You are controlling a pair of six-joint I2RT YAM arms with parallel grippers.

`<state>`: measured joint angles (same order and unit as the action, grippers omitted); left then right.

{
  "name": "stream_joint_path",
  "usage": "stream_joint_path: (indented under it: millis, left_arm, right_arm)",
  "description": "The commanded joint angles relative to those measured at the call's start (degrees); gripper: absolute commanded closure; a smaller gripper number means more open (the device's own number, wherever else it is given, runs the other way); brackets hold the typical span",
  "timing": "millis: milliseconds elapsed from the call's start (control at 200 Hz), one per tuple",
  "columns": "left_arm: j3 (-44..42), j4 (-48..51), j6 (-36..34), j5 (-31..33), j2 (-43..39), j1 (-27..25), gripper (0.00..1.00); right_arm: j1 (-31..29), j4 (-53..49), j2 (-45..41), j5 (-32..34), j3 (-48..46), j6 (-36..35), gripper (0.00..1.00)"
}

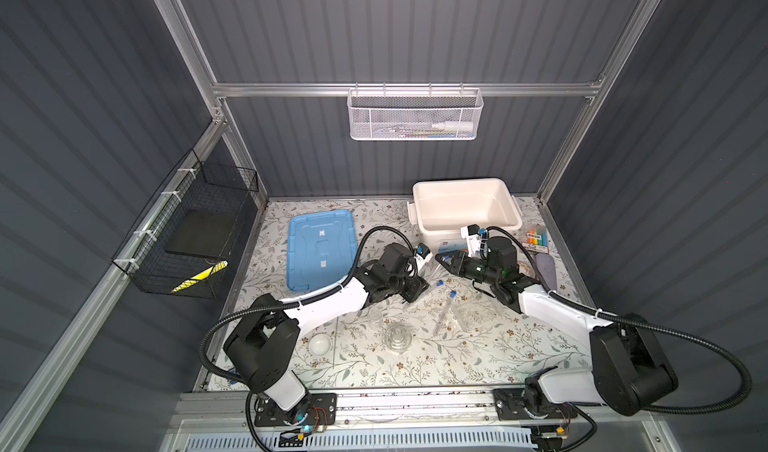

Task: Organize the chemistry lab equipment
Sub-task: 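Grasp the test tube's blue cap with the right gripper and open the left gripper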

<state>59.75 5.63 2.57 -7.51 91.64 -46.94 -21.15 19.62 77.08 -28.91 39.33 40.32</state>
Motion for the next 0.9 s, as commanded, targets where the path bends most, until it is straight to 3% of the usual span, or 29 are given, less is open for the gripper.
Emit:
stream_joint_path:
  millis: [0,240,445,635,895]
  left_arm:
    - [-2.04,-1.18,0.85,2.79,-2.76,-0.23,0.4]
    - [-4.89,-2.96,2.5,6.23,-5.93,-0.2,0.18]
    - [-5.27,-4.24,4.13,4.22,-5.25,-0.2,0.15]
    - [-4.99,-3.86,4.68,3.52,-4.19,-0.25,0.14]
    - [-6.21,-4.95,5.6,3.03,-4.26,-0.22,0.14]
  right_arm:
    - [0.4,-6.9,-4.72,5.62,-0.57,-4.69,0.82]
    - [0.5,-22.53,-18.83,23.45,-1.83,-13.03,0.82]
    - [-0.19,-31.08,-27.64,38.24,-4.04,-19.18,0.83]
    - [-2.07,-29.67,-32.35,46.9,-6.61,-22.09,0.83]
    - [-6.16,-20.61,-32.56,53.41,-11.21,-26.72,0.84]
